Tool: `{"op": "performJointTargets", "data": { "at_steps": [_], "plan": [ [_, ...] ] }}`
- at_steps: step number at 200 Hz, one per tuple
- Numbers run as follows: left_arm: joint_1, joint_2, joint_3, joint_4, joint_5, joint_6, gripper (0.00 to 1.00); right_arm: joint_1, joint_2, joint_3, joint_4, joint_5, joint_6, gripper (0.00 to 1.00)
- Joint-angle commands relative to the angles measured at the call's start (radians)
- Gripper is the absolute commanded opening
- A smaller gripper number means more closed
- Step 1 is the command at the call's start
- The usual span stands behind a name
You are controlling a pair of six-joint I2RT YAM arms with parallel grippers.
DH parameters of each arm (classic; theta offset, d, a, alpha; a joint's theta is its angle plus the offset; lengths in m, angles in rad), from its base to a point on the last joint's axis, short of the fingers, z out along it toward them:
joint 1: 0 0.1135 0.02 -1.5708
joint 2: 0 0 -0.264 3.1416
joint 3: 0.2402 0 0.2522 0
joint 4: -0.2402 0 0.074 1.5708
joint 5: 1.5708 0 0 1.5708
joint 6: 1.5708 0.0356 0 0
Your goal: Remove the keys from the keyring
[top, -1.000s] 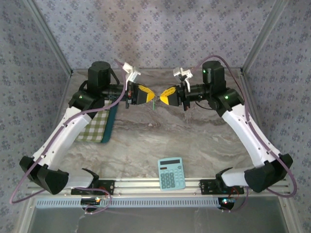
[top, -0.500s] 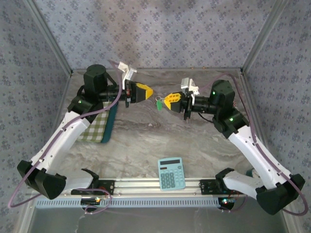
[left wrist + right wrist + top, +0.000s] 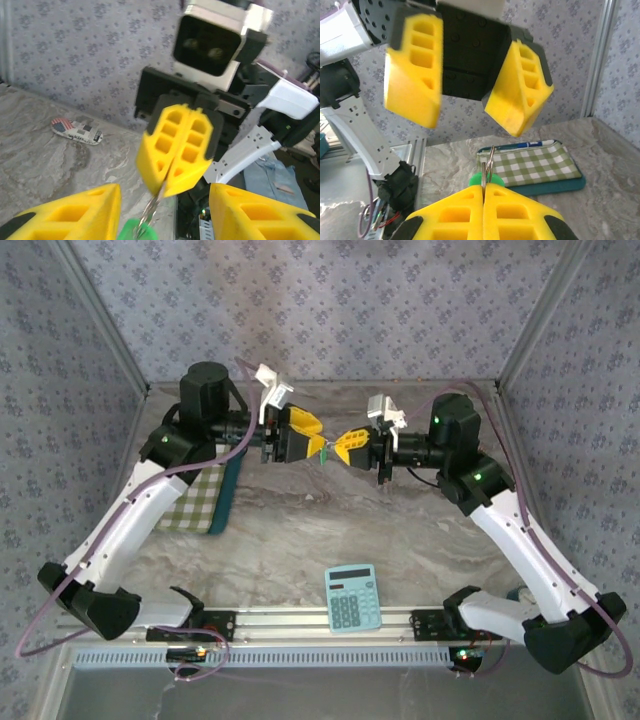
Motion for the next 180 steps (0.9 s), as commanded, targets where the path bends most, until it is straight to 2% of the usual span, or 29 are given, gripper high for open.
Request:
{"op": "performJointTargets", "data": {
  "at_steps": [1, 58, 85, 107, 136, 180],
  "plan": [
    [-0.010, 0.020, 0.040, -0.103, 0.035, 0.081, 0.48, 0.006, 0.008, 0.045, -0.052, -0.049, -0.016, 0.00],
    [-0.015, 0.032, 0.056, -0.150, 0.023, 0.113, 0.47, 0.003, 0.016, 0.068, -0.070, -0.073, -0.017, 0.00],
    [-0.018, 0.037, 0.062, -0.156, 0.020, 0.117, 0.33, 0.005, 0.018, 0.069, -0.072, -0.084, -0.015, 0.00],
    [-0.020, 0.037, 0.064, -0.157, 0.028, 0.117, 0.00, 0.005, 0.017, 0.068, -0.076, -0.085, -0.020, 0.00],
    [-0.018, 0.023, 0.034, -0.096, 0.037, 0.068, 0.00, 0.005, -0.008, 0.039, -0.044, -0.064, -0.029, 0.00],
    [-0.006, -0.014, -0.041, 0.062, 0.024, -0.068, 0.00, 0.011, -0.100, -0.087, 0.113, 0.017, -0.036, 0.00]
  ]
}}
